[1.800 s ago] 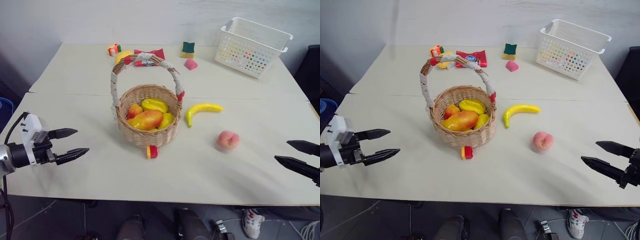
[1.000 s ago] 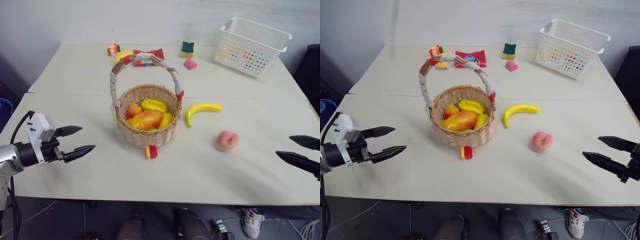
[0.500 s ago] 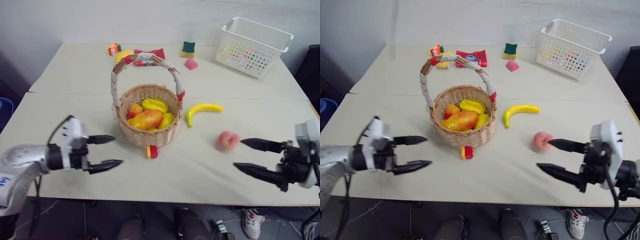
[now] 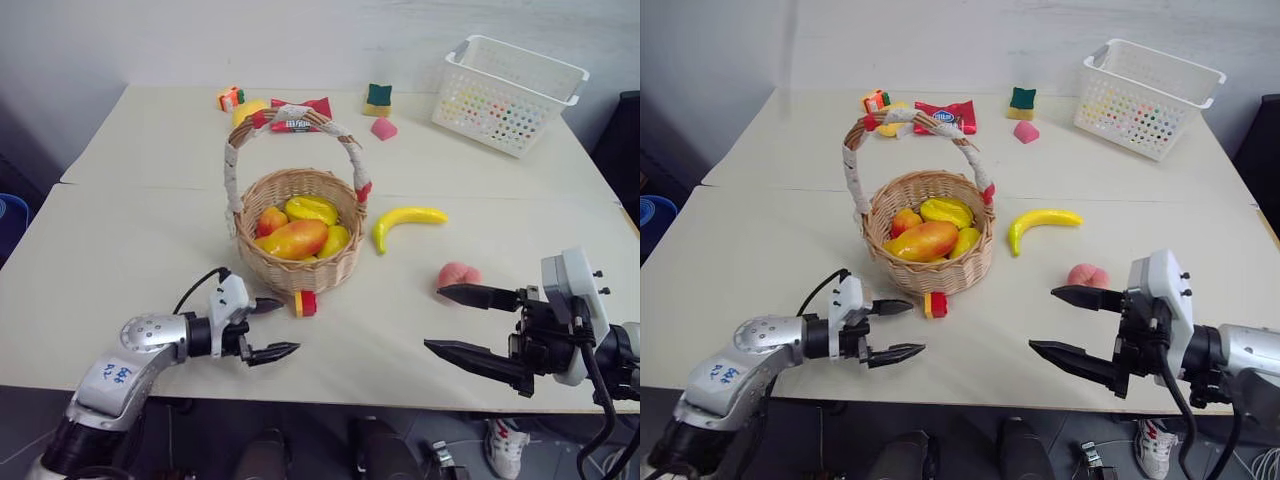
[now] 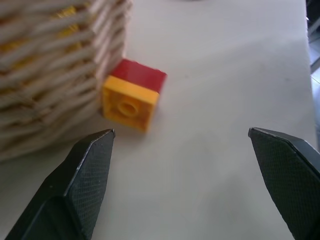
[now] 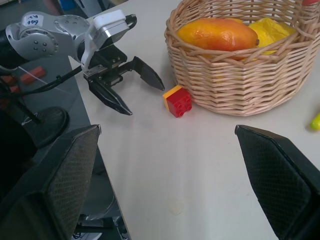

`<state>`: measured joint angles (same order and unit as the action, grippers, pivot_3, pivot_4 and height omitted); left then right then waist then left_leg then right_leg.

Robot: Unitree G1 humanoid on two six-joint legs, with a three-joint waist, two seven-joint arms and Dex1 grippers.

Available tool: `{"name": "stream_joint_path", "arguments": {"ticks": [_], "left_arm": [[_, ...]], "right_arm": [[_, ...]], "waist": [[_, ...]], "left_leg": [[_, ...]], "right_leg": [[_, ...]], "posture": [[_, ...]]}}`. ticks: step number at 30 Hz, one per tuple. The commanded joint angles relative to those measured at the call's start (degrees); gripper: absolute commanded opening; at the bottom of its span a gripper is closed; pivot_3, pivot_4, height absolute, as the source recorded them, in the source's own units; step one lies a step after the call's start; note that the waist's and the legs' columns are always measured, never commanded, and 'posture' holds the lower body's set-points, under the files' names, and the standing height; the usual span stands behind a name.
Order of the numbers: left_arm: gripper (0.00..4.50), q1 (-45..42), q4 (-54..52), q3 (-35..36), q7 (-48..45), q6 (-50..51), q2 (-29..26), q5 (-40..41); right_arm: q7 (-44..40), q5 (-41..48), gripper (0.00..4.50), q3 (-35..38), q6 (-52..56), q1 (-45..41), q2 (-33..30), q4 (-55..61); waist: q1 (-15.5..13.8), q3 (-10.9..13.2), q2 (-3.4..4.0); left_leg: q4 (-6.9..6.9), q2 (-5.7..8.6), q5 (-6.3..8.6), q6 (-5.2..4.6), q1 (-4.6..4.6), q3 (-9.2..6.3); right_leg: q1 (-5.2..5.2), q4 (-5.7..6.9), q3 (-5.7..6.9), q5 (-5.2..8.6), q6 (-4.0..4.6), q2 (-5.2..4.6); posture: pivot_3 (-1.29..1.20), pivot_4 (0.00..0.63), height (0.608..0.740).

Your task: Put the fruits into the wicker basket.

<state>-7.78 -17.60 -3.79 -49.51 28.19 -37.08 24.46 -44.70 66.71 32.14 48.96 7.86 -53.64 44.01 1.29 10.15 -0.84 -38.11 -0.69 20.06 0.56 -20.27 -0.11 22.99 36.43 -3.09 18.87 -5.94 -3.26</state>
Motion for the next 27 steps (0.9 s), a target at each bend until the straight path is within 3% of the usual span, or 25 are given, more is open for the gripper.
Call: {"name": "stream_joint_path", "arguments": {"ticks": [1,11,23,27], "left_arm": [[4.5,-0.84,0.33,-0.06,-0.48,-2.39,1.31,-0.24],[4.5,-6.28,8.13,-5.47,-0.28,-5.72,6.1,-5.16],[4.5,-10.08,14.5,-6.93,3.41,-7.07,11.9,-9.73],[3.64,-10.11,14.86,-7.29,5.47,-7.46,13.63,-11.43]], "right_arm": [[0.73,-0.94,4.48,0.07,-2.17,0.99,1.13,0.81],[2.71,-2.84,4.48,-1.9,-4.85,1.72,2.26,1.14],[5.31,-2.37,4.48,-2.12,-6.09,3.62,3.0,3.0],[5.92,-2.14,4.5,-2.45,-6.46,3.96,2.95,3.26]], "waist": [[-0.02,0.0,0.0],[-0.07,0.0,0.0],[-1.26,-0.01,-0.02],[-1.31,-0.01,-0.02]], "left_leg": [[0.0,0.0,0.0,0.0,0.0,0.0],[-0.06,0.0,-0.03,0.0,0.02,0.0],[-0.1,0.01,-0.04,0.0,0.01,0.01],[-0.1,0.01,-0.04,0.0,0.01,0.01]], "right_leg": [[0.0,0.0,0.0,0.0,0.0,0.0],[0.0,0.07,0.0,-0.01,-0.03,0.0],[0.0,0.08,-0.01,-0.03,-0.06,0.01],[0.0,0.07,-0.01,-0.03,-0.06,0.0]], "posture": [[0.0,0.15,0.74],[0.0,0.15,0.74],[0.0,0.15,0.74],[0.0,0.15,0.74]]}}
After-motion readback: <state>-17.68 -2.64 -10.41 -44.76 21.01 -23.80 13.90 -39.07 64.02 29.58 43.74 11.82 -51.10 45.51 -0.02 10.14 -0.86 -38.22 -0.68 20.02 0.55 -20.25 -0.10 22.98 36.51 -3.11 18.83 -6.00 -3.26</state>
